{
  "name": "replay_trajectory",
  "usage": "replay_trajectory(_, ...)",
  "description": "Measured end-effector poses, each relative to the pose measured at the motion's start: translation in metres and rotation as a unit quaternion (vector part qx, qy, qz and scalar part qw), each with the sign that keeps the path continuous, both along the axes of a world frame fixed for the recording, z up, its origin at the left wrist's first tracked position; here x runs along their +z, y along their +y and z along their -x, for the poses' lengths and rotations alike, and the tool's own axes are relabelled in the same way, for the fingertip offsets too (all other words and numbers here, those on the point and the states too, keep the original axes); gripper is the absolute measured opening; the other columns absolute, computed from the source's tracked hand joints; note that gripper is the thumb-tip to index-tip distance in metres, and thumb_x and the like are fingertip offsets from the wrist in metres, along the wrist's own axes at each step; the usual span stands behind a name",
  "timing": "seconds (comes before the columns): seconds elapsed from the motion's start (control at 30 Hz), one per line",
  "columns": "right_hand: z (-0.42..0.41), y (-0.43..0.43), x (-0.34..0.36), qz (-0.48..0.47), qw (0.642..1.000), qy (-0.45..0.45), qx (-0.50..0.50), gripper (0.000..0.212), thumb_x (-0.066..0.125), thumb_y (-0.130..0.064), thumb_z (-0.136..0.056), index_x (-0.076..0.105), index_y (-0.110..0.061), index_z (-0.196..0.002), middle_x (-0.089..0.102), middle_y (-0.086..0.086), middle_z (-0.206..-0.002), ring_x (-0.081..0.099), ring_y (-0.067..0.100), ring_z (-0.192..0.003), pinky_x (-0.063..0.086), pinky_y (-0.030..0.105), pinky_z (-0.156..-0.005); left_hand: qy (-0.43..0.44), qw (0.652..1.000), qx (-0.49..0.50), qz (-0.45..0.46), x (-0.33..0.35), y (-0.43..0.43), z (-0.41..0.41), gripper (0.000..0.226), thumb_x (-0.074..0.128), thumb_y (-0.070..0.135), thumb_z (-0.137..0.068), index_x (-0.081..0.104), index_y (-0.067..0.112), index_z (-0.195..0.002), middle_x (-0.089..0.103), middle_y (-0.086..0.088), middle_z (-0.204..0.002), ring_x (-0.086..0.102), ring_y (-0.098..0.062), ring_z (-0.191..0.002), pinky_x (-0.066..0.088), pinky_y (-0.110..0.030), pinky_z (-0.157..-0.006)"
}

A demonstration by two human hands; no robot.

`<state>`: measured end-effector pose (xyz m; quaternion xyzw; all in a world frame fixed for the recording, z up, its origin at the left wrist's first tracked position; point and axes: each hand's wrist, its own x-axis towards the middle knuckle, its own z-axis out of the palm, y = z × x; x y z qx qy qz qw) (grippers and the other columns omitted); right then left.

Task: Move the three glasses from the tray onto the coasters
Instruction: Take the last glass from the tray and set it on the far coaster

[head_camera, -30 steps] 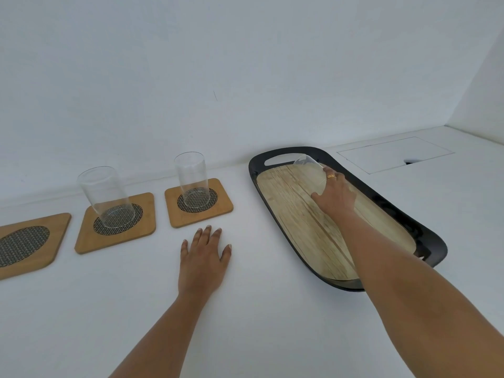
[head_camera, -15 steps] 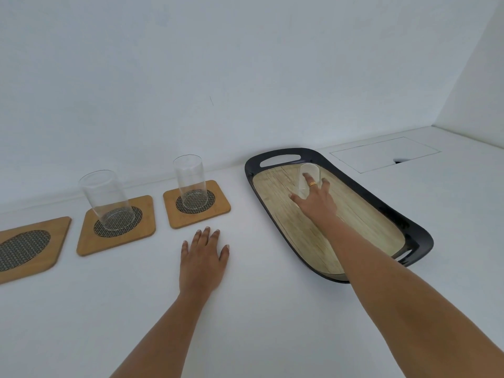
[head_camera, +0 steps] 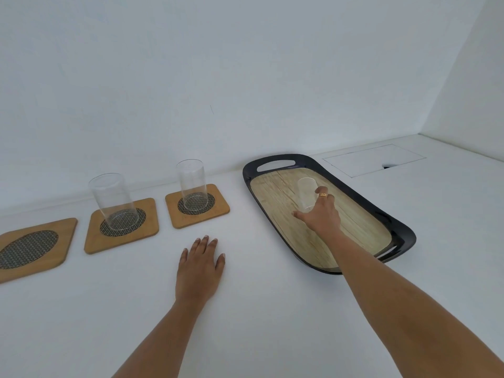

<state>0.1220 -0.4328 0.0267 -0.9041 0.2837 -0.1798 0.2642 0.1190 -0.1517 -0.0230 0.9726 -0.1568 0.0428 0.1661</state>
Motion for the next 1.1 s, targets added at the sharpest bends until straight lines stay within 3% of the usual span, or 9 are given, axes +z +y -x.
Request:
replay_trajectory(0.23, 0.019, 0.004, 0.006, -0.040, 0.999, 0.014, -0.034, 0.084, 0.079, -0.022, -0.066, 0.028, -0.009, -0.131, 0.042, 0.022, -0.122, 0.057, 0.039, -0.099, 0.052, 0.038, -0.077, -0.001, 1.000, -0.004, 0.002, 0.000, 0.009, 0.012, 0.051, 0.031, 0.038, -0.099, 0.026, 0.022, -0.146, 0.023, 0.003, -0.157, 0.016, -0.013, -0.146, 0.013, -0.034, -0.120)
replay_trajectory(0.47, 0.029, 0.002, 0.028, -0.171, 0.976, -0.069, -0.117, 0.076, 0.081, -0.022, -0.065, 0.037, -0.002, -0.124, 0.057, 0.019, -0.118, 0.057, 0.033, -0.107, 0.047, 0.036, -0.082, -0.002, 1.000, -0.008, 0.016, -0.001, 0.025, 0.027, 0.050, 0.033, 0.038, -0.098, 0.028, 0.023, -0.146, 0.024, 0.004, -0.157, 0.016, -0.012, -0.146, 0.013, -0.032, -0.120)
replay_trajectory(0.57, 0.033, 0.004, 0.035, -0.254, 0.948, -0.131, -0.140, 0.077, 0.081, -0.019, -0.066, 0.037, -0.005, -0.128, 0.054, 0.017, -0.126, 0.053, 0.031, -0.114, 0.046, 0.037, -0.087, -0.005, 1.000, -0.005, 0.015, -0.002, 0.032, 0.034, 0.050, 0.032, 0.039, -0.098, 0.027, 0.024, -0.146, 0.024, 0.005, -0.157, 0.016, -0.011, -0.146, 0.013, -0.031, -0.119)
replay_trajectory(0.73, 0.043, 0.017, 0.045, -0.342, 0.891, -0.249, -0.168, 0.079, 0.082, -0.017, -0.065, 0.037, -0.006, -0.129, 0.046, 0.018, -0.131, 0.053, 0.032, -0.112, 0.042, 0.032, -0.082, -0.010, 1.000, 0.013, 0.010, 0.001, 0.045, 0.044, 0.050, 0.031, 0.039, -0.099, 0.027, 0.024, -0.146, 0.024, 0.005, -0.156, 0.017, -0.012, -0.146, 0.014, -0.031, -0.119)
replay_trajectory(0.83, 0.048, 0.028, 0.051, -0.407, 0.840, -0.310, -0.180, 0.070, 0.082, -0.017, -0.066, 0.038, -0.009, -0.119, 0.051, 0.013, -0.122, 0.051, 0.023, -0.091, 0.040, 0.027, -0.077, -0.008, 1.000, 0.025, 0.011, 0.001, 0.054, 0.049, 0.050, 0.031, 0.039, -0.099, 0.027, 0.024, -0.146, 0.024, 0.005, -0.157, 0.017, -0.012, -0.146, 0.014, -0.031, -0.119)
replay_trajectory(0.93, 0.050, 0.040, 0.056, -0.461, 0.809, -0.329, -0.157, 0.073, 0.083, -0.021, -0.065, 0.040, -0.007, -0.123, 0.050, 0.005, -0.108, 0.050, 0.019, -0.092, 0.038, 0.026, -0.080, -0.006, 0.999, 0.039, 0.015, 0.001, 0.065, 0.055, 0.050, 0.031, 0.039, -0.098, 0.027, 0.024, -0.146, 0.024, 0.005, -0.157, 0.016, -0.012, -0.146, 0.014, -0.030, -0.120)
replay_trajectory(1.03, 0.049, 0.052, 0.059, -0.504, 0.794, -0.319, -0.119, 0.051, 0.084, -0.025, -0.065, 0.051, -0.010, -0.101, 0.052, 0.000, -0.091, 0.050, 0.015, -0.080, 0.039, 0.028, -0.081, -0.004, 0.998, 0.053, 0.016, 0.001, 0.075, 0.061, 0.050, 0.030, 0.040, -0.099, 0.027, 0.023, -0.146, 0.024, 0.004, -0.157, 0.016, -0.012, -0.146, 0.014, -0.031, -0.120)
replay_trajectory(1.1, 0.049, 0.065, 0.062, -0.535, 0.775, -0.323, -0.091, 0.040, 0.083, -0.030, -0.066, 0.048, -0.018, -0.081, 0.048, -0.005, -0.080, 0.044, 0.009, -0.068, 0.040, 0.026, -0.077, -0.005, 0.998, 0.059, 0.017, 0.002, 0.082, 0.065, 0.050, 0.031, 0.039, -0.099, 0.027, 0.022, -0.146, 0.024, 0.004, -0.157, 0.016, -0.012, -0.146, 0.013, -0.031, -0.120)
